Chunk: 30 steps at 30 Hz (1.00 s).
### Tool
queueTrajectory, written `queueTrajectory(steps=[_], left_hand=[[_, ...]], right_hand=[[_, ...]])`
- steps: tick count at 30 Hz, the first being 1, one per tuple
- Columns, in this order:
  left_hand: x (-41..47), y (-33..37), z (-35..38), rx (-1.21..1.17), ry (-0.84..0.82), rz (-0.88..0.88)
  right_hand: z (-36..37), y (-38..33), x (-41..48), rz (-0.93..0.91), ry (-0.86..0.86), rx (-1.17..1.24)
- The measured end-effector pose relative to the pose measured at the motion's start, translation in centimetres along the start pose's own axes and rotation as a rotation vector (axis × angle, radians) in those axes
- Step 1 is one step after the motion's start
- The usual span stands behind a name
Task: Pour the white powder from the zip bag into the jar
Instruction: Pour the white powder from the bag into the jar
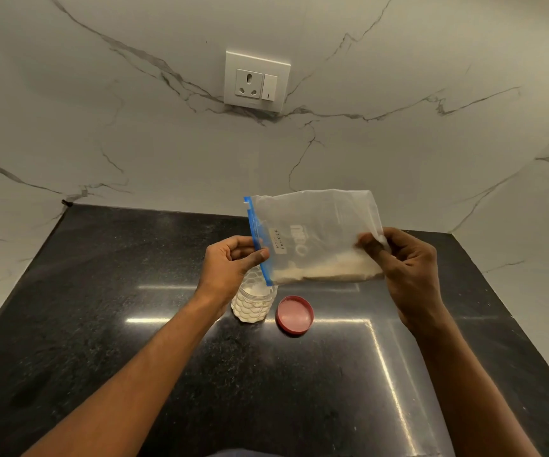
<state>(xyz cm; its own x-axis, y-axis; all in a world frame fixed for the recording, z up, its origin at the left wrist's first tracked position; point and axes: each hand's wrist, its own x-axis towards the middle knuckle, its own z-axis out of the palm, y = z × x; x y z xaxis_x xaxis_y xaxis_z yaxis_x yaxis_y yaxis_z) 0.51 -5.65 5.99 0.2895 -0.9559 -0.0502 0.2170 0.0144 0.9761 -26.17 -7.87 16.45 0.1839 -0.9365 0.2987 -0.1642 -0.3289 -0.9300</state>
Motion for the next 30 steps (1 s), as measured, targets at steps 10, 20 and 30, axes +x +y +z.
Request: queueTrajectory(steps=[10, 20, 30], left_hand=[[-0.40, 0.17, -0.36, -0.025, -0.004, 0.008], [-0.45, 0.31, -0.65, -0.008, 0.012, 0.017], [-0.57, -0.25, -0.87, -0.035, 0.008, 0.007]], right_hand=[[0.21, 0.24, 0.09, -0.003, 0.004, 0.001], [0.54, 0.48, 0.60, 0.011, 0.023, 0.023], [0.82, 0.70, 0.60, 0.030, 0.023, 0.059]])
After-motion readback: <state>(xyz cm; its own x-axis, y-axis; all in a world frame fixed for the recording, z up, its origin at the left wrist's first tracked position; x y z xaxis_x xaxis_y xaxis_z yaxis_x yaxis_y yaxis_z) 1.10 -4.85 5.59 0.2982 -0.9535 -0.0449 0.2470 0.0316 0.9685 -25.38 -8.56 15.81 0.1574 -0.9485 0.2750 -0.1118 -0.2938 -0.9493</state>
